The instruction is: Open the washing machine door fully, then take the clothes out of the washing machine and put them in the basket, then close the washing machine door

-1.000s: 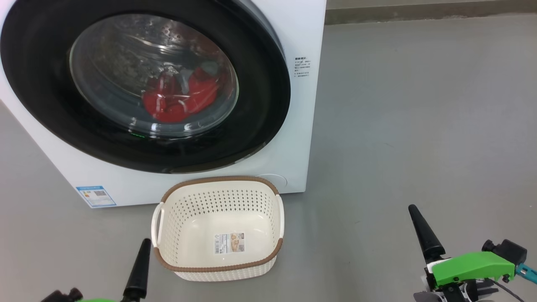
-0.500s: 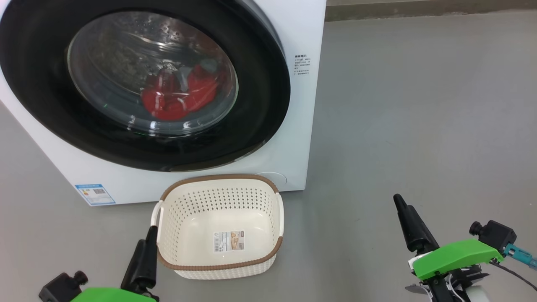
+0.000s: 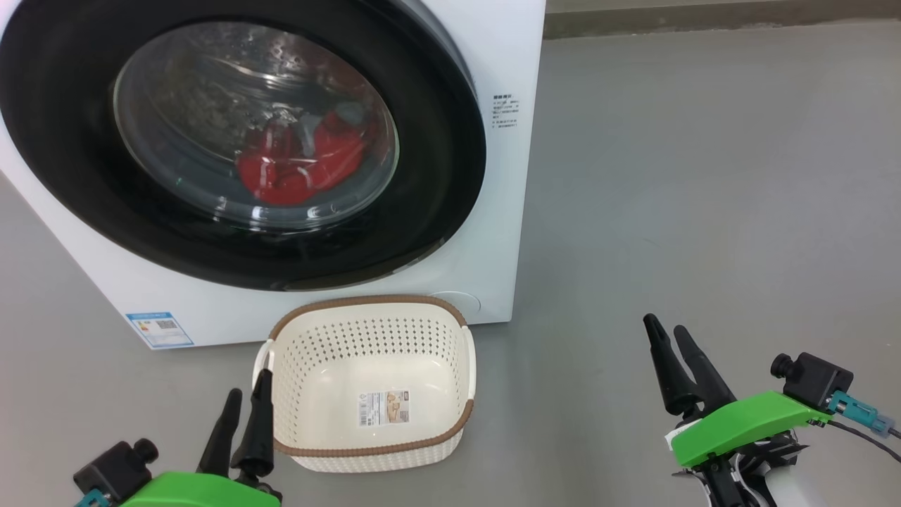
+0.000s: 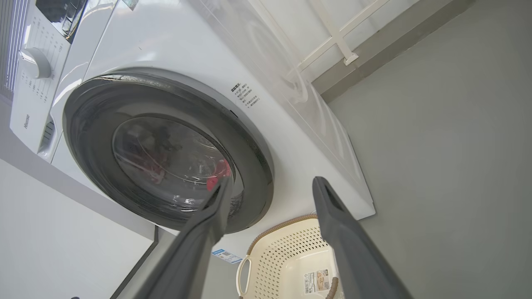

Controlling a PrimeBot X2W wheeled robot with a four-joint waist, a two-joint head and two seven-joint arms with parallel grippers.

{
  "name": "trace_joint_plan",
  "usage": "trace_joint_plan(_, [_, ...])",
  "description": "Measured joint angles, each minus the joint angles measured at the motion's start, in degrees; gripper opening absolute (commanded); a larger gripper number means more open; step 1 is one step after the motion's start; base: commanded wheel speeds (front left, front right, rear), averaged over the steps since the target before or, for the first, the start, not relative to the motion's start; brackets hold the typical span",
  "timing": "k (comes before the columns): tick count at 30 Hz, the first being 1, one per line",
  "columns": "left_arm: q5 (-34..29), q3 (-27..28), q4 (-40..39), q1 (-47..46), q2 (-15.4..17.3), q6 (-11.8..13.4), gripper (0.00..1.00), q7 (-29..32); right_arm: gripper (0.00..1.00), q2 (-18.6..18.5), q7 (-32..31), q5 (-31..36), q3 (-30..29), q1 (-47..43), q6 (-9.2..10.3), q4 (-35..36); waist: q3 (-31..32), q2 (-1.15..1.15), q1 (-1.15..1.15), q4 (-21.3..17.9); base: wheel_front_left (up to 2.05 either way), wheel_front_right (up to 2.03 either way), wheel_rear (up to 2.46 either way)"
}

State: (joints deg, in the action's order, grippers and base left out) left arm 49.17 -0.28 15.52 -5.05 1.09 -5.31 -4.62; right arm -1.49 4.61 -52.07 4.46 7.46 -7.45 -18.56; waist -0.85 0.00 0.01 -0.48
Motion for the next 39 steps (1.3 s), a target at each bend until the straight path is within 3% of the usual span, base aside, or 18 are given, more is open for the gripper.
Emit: trace_joint_plan(39, [-24.63,-2.05,-0.49,-2.45,0.37,1.91,1.00,-6.41,1.00,-0.66,6.34,24.88,3.72,3.79,-0.01,-0.22,0.93,0.00,0.00,-0.05,0.00,0.00,0.00])
